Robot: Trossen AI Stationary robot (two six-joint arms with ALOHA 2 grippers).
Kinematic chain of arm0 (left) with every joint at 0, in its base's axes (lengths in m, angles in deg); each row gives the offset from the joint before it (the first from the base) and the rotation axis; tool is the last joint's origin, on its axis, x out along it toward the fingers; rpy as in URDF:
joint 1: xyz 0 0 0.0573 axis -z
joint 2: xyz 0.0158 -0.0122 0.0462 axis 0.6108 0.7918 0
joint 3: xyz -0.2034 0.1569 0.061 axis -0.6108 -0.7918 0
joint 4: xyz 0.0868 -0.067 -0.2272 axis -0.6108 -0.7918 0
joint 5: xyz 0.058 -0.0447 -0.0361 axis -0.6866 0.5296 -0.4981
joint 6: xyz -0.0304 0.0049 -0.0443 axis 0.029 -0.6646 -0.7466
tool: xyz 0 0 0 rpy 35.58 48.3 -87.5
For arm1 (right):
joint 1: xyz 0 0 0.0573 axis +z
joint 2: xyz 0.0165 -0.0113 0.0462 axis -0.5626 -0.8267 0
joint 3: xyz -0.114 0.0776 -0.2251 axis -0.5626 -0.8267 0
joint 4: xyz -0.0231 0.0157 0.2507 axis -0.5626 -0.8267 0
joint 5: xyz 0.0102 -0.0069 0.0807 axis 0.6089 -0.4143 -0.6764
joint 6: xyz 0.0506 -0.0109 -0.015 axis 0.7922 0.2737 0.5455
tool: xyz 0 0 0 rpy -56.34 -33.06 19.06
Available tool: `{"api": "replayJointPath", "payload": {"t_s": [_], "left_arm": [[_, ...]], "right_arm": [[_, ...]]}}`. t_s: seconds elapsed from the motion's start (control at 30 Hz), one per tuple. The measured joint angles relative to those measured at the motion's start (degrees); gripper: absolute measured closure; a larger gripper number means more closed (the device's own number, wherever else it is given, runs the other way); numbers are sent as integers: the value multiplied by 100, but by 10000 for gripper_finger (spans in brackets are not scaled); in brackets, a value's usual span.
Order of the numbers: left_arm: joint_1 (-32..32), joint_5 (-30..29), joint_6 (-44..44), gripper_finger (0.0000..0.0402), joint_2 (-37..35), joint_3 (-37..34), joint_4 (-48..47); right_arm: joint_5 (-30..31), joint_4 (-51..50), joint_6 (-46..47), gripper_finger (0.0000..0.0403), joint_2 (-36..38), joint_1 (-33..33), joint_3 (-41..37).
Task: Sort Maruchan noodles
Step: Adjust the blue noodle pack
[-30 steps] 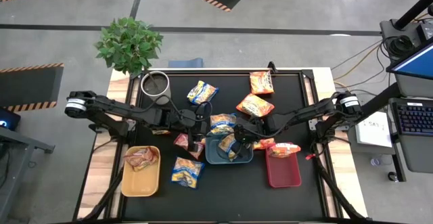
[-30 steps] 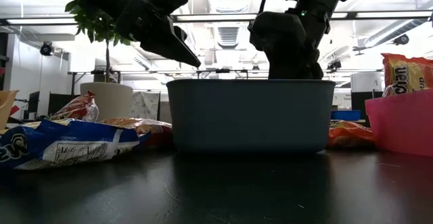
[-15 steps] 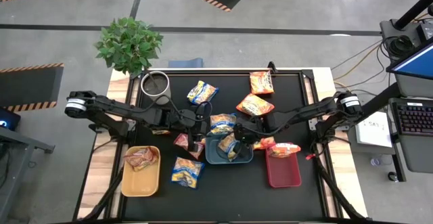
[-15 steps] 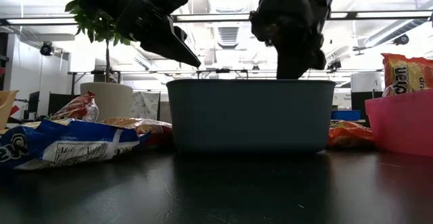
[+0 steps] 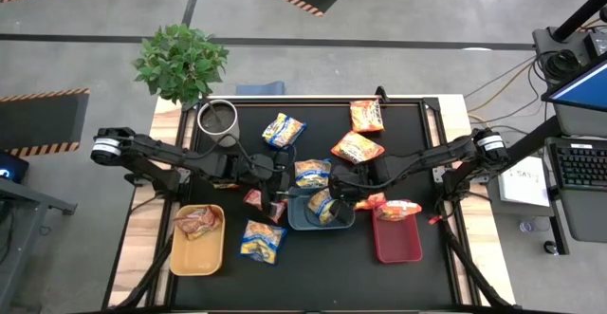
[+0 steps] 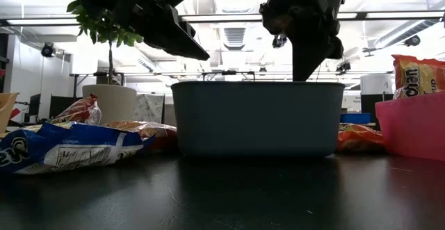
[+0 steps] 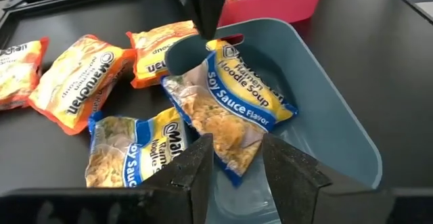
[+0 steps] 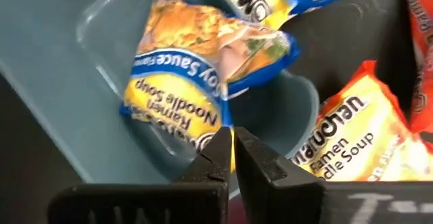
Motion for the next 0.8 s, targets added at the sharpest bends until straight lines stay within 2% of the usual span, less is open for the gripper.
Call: {"api": "replayJointPath", "payload": {"t_s": [0.17, 0.47, 0.57, 0.7, 0.8], "left_arm": [[15, -2, 11, 306, 0, 0, 36], [22, -4, -142, 320, 0, 0, 40], [45, -7, -265, 320, 0, 0, 48], [153, -15, -297, 320, 0, 0, 87], [274, -48, -297, 320, 0, 0, 210]], "right_arm": [[-290, -1, 313, 357, -7, -81, 23], [-187, 366, 580, 205, -8, -145, 84], [-105, 499, 571, 166, -115, -115, 45], [15, 489, 543, 134, -353, -105, 26], [127, 619, 386, 127, -535, -107, 20]]}}
